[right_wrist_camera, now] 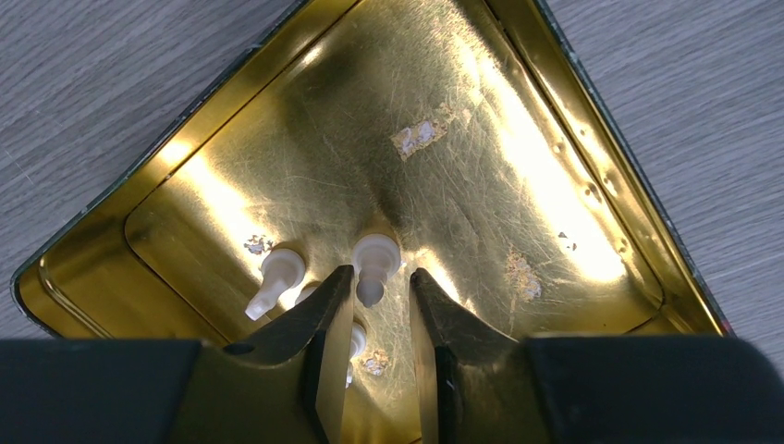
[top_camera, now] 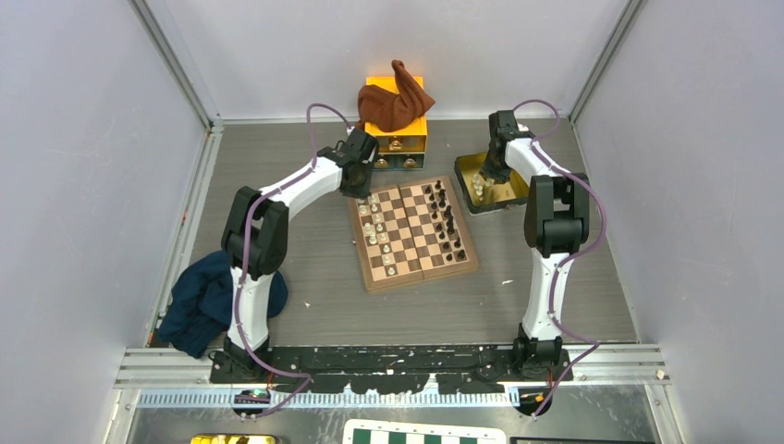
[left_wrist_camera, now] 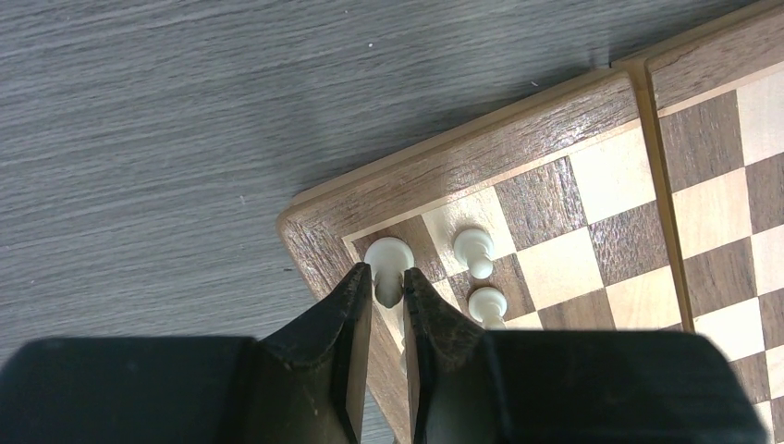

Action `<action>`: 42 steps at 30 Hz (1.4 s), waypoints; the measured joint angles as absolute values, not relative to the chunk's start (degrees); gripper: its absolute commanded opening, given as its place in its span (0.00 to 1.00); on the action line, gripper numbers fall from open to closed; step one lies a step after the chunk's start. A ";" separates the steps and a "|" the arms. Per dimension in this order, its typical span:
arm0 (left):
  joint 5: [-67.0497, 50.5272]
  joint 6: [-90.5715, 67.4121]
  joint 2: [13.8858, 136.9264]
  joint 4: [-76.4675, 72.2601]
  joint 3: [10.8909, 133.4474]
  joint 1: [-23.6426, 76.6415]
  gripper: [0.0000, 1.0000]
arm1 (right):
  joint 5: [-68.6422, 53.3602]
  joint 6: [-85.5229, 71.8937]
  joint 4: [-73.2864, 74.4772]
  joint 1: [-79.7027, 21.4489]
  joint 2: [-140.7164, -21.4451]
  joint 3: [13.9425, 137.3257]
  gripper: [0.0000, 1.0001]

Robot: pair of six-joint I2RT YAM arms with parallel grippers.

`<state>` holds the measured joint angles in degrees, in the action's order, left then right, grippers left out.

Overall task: Set up the chess pieces on the board
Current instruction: Pick up the chess piece from the chessboard.

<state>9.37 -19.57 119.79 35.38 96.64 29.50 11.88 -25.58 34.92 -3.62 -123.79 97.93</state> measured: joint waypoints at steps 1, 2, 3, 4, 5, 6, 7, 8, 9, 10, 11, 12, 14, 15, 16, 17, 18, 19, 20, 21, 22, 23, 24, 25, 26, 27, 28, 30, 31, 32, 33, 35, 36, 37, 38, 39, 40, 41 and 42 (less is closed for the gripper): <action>9.37 -19.57 119.79 35.38 96.64 29.50 0.20 | 11.88 -25.61 34.96 -3.64 -123.79 97.95 0.35; 9.37 -19.57 119.79 35.38 96.66 29.50 0.20 | 11.88 -25.61 35.00 -3.62 -123.79 97.95 0.35; 9.37 -19.57 119.79 35.38 96.68 29.50 0.20 | 11.88 -25.58 35.00 -3.62 -123.79 97.95 0.35; 9.34 -19.57 119.79 35.40 96.71 29.50 0.20 | 11.88 -25.61 35.00 -3.62 -123.79 97.95 0.35; 9.34 -19.57 119.79 35.38 96.73 29.50 0.19 | 11.88 -25.61 35.00 -3.62 -123.79 97.95 0.35; 9.34 -19.57 119.79 35.38 96.75 29.50 0.18 | 11.88 -25.58 35.03 -3.62 -123.79 97.95 0.35; 9.34 -19.57 119.79 35.38 96.75 29.50 0.18 | 11.88 -25.61 35.05 -3.62 -123.79 97.95 0.35; 9.34 -19.57 119.79 35.38 96.75 29.50 0.17 | 11.90 -25.61 35.07 -3.62 -123.79 97.93 0.35; 9.34 -19.57 119.79 35.38 96.75 29.50 0.16 | 11.90 -25.58 35.11 -3.62 -123.79 97.95 0.35; 9.34 -19.57 119.79 35.38 96.75 29.50 0.16 | 11.90 -25.58 35.16 -3.62 -123.79 97.95 0.35; 9.34 -19.57 119.79 35.38 96.75 29.50 0.15 | 11.90 -25.61 35.18 -3.62 -123.79 97.95 0.35; 9.34 -19.57 119.79 35.38 96.75 29.50 0.13 | 11.90 -25.58 35.18 -3.62 -123.79 97.95 0.35; 9.34 -19.57 119.79 35.38 96.75 29.50 0.10 | 11.90 -25.58 35.18 -3.62 -123.79 97.95 0.35; 9.34 -19.57 119.79 35.38 96.75 29.50 0.09 | 11.90 -25.58 35.20 -3.62 -123.79 97.95 0.35; 9.34 -19.57 119.79 35.38 96.75 29.50 0.07 | 11.92 -25.58 35.20 -3.62 -123.79 97.95 0.35; 9.34 -19.57 119.79 35.38 96.75 29.50 0.05 | 11.92 -25.58 35.20 -3.62 -123.79 97.95 0.35; 9.34 -19.57 119.79 35.38 96.75 29.50 0.03 | 11.92 -25.58 35.20 -3.62 -123.79 97.95 0.35; 9.34 -19.57 119.79 35.38 96.75 29.50 0.01 | 11.92 -25.58 35.20 -3.62 -123.79 97.95 0.35; 9.34 -19.57 119.79 35.38 96.75 29.50 0.00 | 11.92 -25.58 35.20 -3.62 -123.79 97.95 0.35; 9.34 -19.57 119.79 35.38 96.75 29.50 0.00 | 11.94 -25.58 35.20 -3.62 -123.79 97.95 0.35; 9.34 -19.57 119.79 35.38 96.75 29.50 0.00 | 11.94 -25.58 35.20 -3.62 -123.79 97.95 0.35; 9.37 -19.57 119.79 35.38 96.75 29.50 0.00 | 11.94 -25.58 35.20 -3.62 -123.79 97.95 0.35; 9.37 -19.57 119.79 35.38 96.75 29.50 0.00 | 11.94 -25.58 35.20 -3.62 -123.79 97.95 0.35; 9.39 -19.57 119.79 35.38 96.75 29.50 0.00 | 11.94 -25.58 35.22 -3.62 -123.79 97.95 0.35; 9.39 -19.57 119.79 35.38 96.75 29.50 0.00 | 11.94 -25.58 35.22 -3.62 -123.79 97.95 0.35; 9.41 -19.55 119.79 35.38 96.75 29.50 0.00 | 11.94 -25.58 35.31 -3.62 -123.79 98.04 0.35; 9.43 -19.55 119.79 35.38 96.75 29.50 0.00 | 11.94 -25.58 35.38 -3.62 -123.79 98.10 0.35; 9.45 -19.53 119.79 35.38 96.75 29.50 0.00 | 11.97 -25.58 35.59 -3.62 -123.79 98.32 0.35; 9.50 -19.55 119.79 35.38 96.75 29.50 0.00 | 11.99 -25.56 35.64 -3.62 -123.79 98.48 0.35; 9.65 -19.53 119.77 35.38 96.75 29.50 0.00 | 12.08 -25.56 35.68 -3.62 -123.79 98.63 0.35; 9.78 -19.53 119.77 35.38 96.75 29.50 0.00 | 12.14 -25.52 35.75 -3.62 -123.79 98.80 0.35; 10.09 -19.51 119.77 35.38 96.75 29.50 0.00 | 12.25 -25.43 35.79 -3.62 -123.79 99.13 0.36; 10.22 -19.49 119.68 35.38 96.75 29.50 0.00 | 12.36 -25.41 35.83 -3.62 -123.79 99.26 0.36; 10.46 -19.44 119.55 35.40 96.75 29.50 0.00 | 12.36 -25.41 35.88 -3.62 -123.79 99.35 0.36; 10.55 -19.38 119.37 35.40 96.75 29.50 0.00 | 12.38 -25.39 35.94 -3.62 -123.79 99.46 0.36; 10.59 -19.35 119.11 35.40 96.75 29.50 0.00 | 12.38 -25.39 35.99 -3.62 -123.76 99.53 0.35; 10.72 -19.31 118.85 35.40 96.75 29.50 0.00 | 12.40 -25.39 36.05 -3.62 -123.76 99.55 0.36; 10.90 -19.31 118.45 35.40 96.75 29.50 0.00 | 12.40 -25.41 36.07 -3.62 -123.74 99.57 0.36; 10.98 -19.29 118.13 35.40 96.75 29.50 0.00 | 12.40 -25.39 36.10 -3.62 -123.72 99.57 0.36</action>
